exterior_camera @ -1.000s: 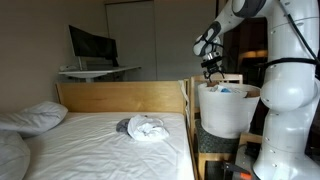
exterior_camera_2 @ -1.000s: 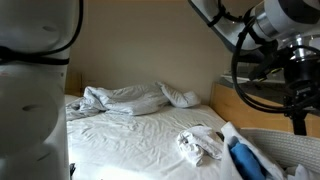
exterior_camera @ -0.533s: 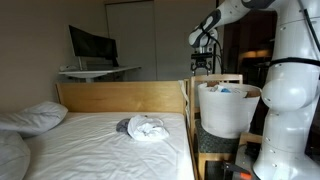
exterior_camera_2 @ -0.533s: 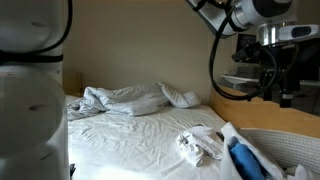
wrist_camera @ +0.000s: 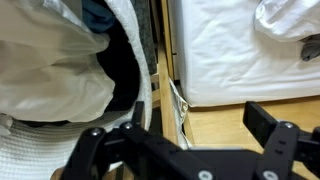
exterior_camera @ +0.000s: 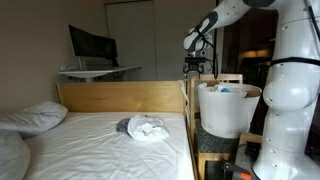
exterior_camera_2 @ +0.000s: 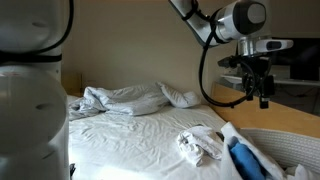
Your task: Put the clothes on the bed in the laundry hamper
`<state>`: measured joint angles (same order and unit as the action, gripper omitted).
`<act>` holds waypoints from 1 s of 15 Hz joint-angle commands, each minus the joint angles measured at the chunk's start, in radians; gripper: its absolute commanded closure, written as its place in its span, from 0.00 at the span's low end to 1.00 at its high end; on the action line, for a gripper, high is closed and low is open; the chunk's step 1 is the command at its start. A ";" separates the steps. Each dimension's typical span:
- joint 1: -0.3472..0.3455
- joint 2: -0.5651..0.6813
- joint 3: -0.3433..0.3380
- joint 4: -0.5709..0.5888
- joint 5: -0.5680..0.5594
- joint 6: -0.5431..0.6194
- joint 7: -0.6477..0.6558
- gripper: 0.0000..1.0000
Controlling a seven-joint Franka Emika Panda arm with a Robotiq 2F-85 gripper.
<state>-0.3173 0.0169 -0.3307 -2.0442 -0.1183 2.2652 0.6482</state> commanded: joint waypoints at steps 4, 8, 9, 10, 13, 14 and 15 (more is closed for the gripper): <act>0.000 0.022 0.001 0.027 0.034 -0.047 -0.012 0.00; 0.024 0.005 0.029 0.000 0.111 -0.051 -0.064 0.00; 0.033 0.001 0.039 -0.007 0.122 -0.055 -0.074 0.00; 0.040 0.000 0.047 -0.014 0.134 -0.052 -0.082 0.00; 0.067 -0.004 0.074 -0.050 0.143 -0.021 -0.098 0.00; 0.074 -0.002 0.080 -0.057 0.136 -0.016 -0.098 0.00; 0.083 0.006 0.087 -0.069 0.105 -0.015 -0.092 0.00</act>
<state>-0.2493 0.0279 -0.2568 -2.0672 -0.0044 2.2272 0.5948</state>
